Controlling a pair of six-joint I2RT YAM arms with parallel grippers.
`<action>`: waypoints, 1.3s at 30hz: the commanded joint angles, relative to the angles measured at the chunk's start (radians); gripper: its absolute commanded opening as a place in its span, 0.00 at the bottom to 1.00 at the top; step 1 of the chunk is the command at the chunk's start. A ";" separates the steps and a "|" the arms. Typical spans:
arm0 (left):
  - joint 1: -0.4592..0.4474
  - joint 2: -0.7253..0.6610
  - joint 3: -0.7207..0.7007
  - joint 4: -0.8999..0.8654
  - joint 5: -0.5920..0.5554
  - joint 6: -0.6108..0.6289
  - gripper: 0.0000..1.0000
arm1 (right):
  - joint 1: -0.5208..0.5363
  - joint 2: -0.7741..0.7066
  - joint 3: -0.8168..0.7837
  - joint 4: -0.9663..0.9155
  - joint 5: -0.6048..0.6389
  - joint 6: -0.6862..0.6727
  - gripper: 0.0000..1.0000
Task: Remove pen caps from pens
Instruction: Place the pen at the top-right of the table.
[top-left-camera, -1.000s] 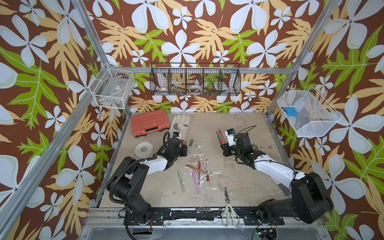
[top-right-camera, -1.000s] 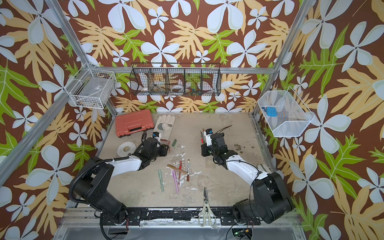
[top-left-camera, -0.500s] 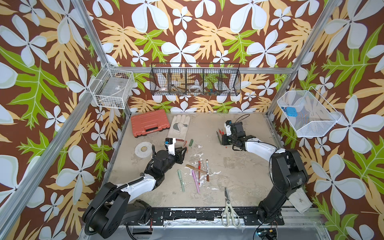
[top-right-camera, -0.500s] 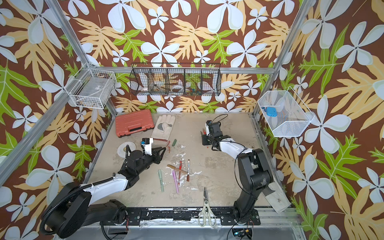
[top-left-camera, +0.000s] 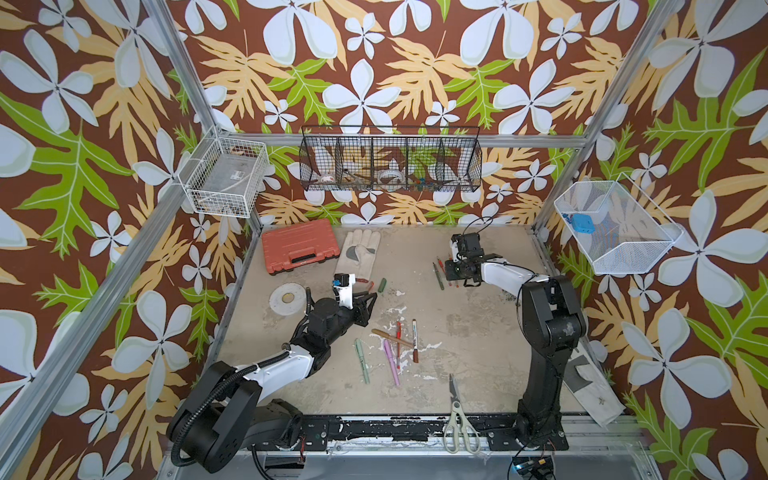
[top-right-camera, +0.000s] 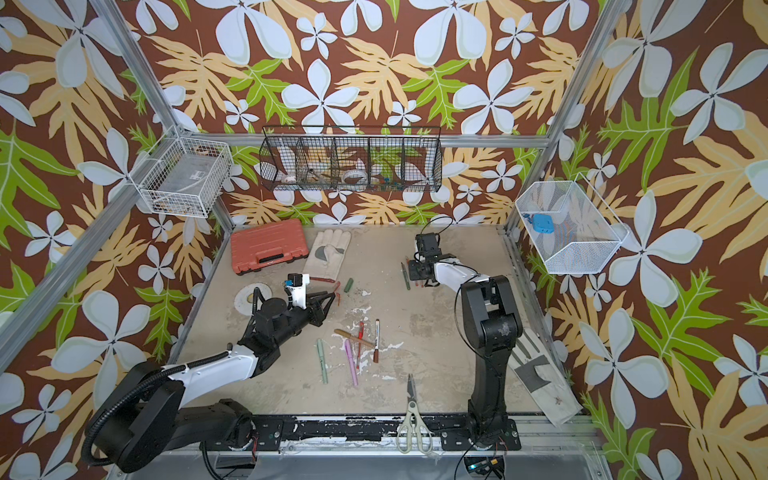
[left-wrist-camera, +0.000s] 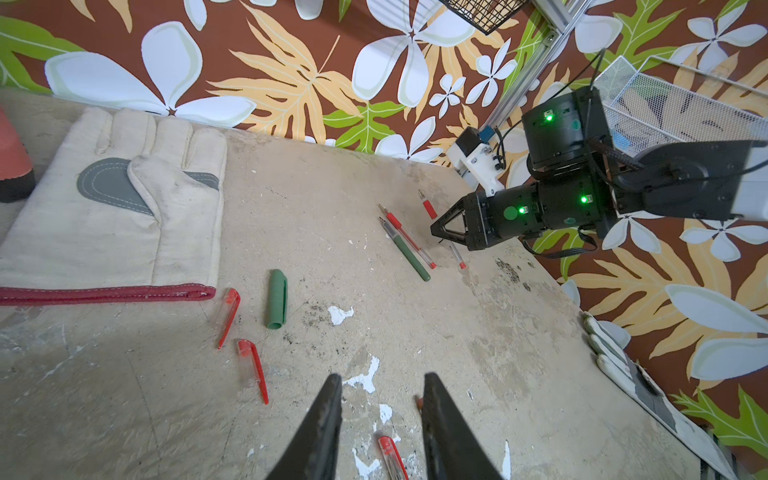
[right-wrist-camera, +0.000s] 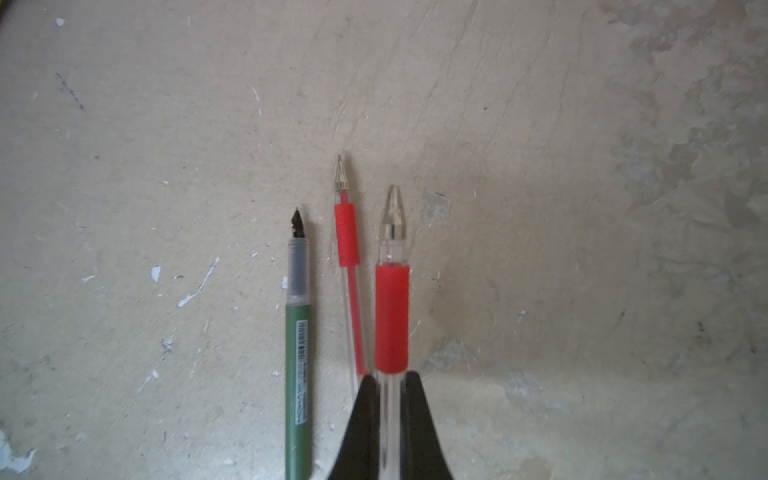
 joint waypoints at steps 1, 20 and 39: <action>-0.001 -0.001 0.009 -0.001 -0.009 0.009 0.35 | -0.011 0.033 0.037 -0.044 -0.002 -0.008 0.00; -0.001 -0.010 0.030 -0.072 -0.073 0.012 0.34 | -0.019 0.135 0.140 -0.109 -0.004 -0.024 0.14; -0.001 -0.036 0.027 -0.084 -0.085 0.012 0.34 | -0.025 -0.032 0.100 -0.103 -0.002 -0.007 0.27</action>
